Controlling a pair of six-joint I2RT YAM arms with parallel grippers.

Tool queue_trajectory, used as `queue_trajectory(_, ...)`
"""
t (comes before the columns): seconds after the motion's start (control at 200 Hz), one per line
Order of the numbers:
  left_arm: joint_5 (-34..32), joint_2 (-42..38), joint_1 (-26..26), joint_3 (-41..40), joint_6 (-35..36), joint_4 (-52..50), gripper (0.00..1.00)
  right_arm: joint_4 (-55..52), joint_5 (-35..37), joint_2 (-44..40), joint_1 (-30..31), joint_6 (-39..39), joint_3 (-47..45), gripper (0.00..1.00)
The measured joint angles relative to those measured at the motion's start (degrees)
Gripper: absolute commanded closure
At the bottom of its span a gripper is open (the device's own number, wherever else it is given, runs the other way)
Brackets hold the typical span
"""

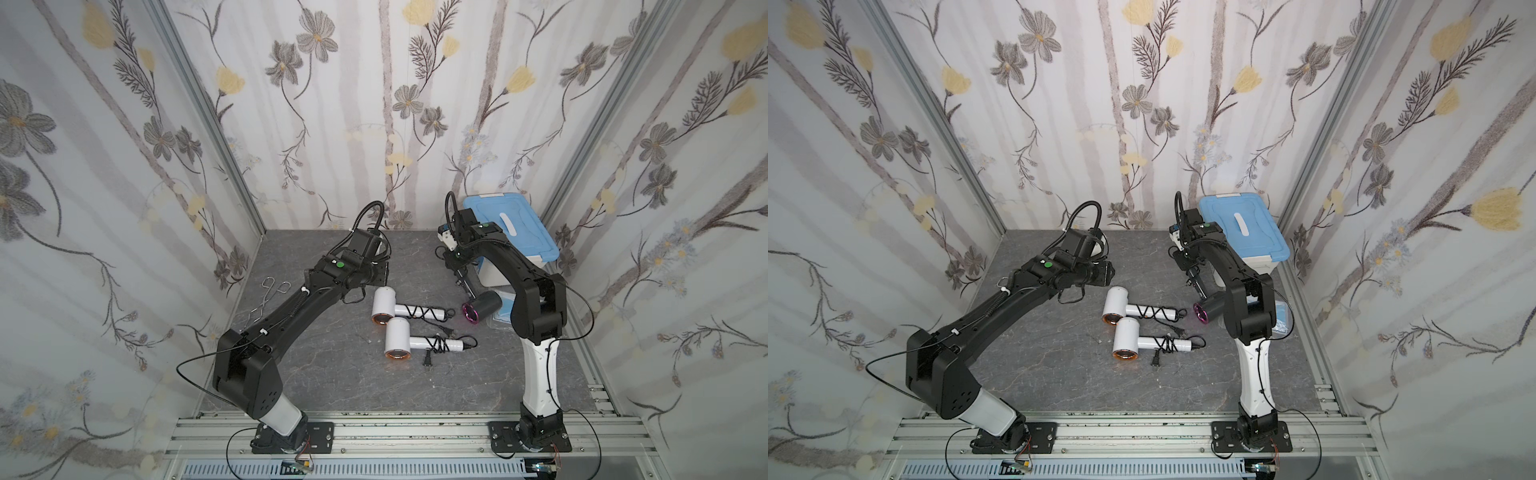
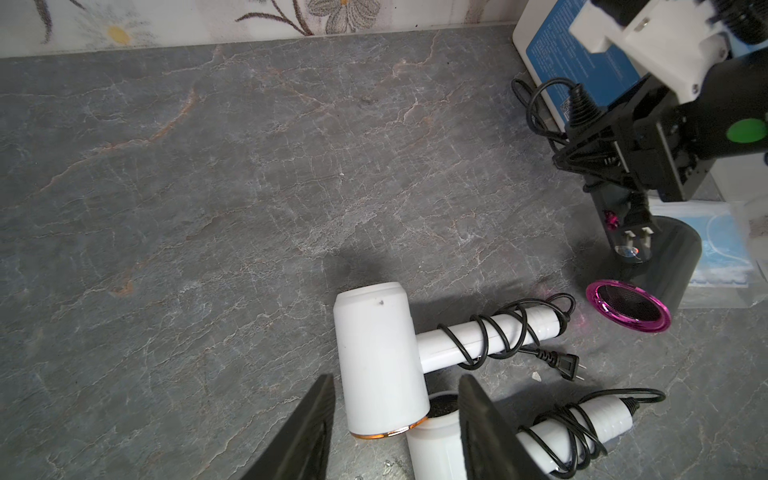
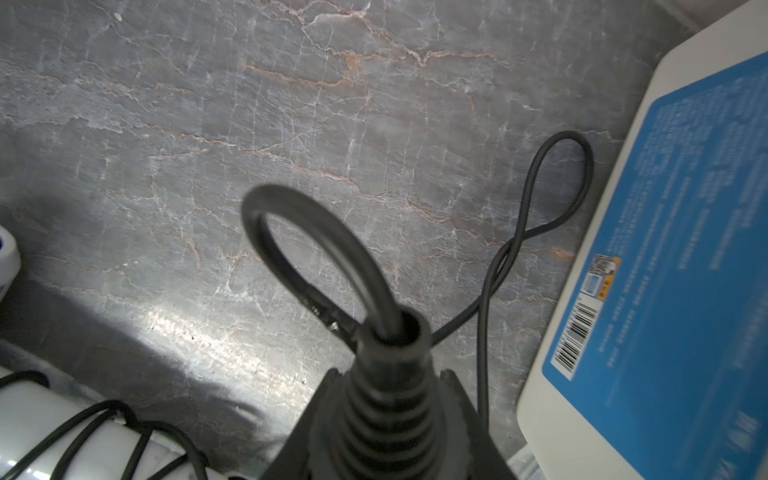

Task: Wrap the cord around the hair dryer
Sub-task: Pick up the hair dryer from the center of the board.

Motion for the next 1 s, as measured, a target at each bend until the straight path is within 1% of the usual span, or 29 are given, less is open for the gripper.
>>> queue_trajectory(0.14, -0.02, -0.76, 0.0, 0.0, -0.07, 0.07, 0.49, -0.87, -1.03, -4.94, -0.02, 1.05, -0.28, 0.86)
queue_trajectory(0.27, -0.26, -2.05, 0.0, 0.0, -0.04, 0.07, 0.48, -0.5, -4.79, -10.34, 0.04, 2.71, -0.94, 1.0)
queue_trajectory(0.375, -1.11, -3.48, 0.0, -0.2, 0.02, 0.13, 0.46, 0.33, -8.39, -13.79, -0.02, 6.51, -1.66, 1.0)
queue_trajectory(0.44, -2.19, -4.5, 0.0, -0.98, 0.28, 0.26, 0.42, 1.99, -10.8, -14.75, -0.02, 10.19, -1.57, 1.0)
queue_trajectory(0.57, -3.61, -6.69, 0.11, -4.02, 0.39, 1.33, 0.28, 6.54, -13.88, -14.93, 0.0, 20.17, -1.25, 1.0)
queue_trajectory(0.64, -3.65, -8.52, 0.11, -7.19, 0.0, 3.1, 0.22, 10.51, -14.82, -15.58, 0.13, 26.97, -3.1, 1.0)
queue_trajectory(0.734, -3.45, -12.09, 0.09, -14.64, -2.19, 8.98, 0.13, 20.02, -15.8, -18.95, 0.68, 37.4, -11.04, 1.0)
queue_trajectory(0.829, -2.95, -15.52, -0.09, -23.96, -5.42, 17.31, 0.0, 31.85, -15.02, -22.97, 2.14, 48.96, -20.26, 1.0)
queue_trajectory(0.904, -2.93, -17.09, -0.46, -29.97, -8.59, 23.98, 0.0, 39.17, -12.59, -24.39, 4.15, 56.41, -23.28, 1.0)
queue_trajectory(0.999, -2.97, -18.84, -1.64, -35.17, -11.96, 31.85, 0.0, 47.41, -8.44, -24.85, 6.62, 63.49, -23.91, 1.0)
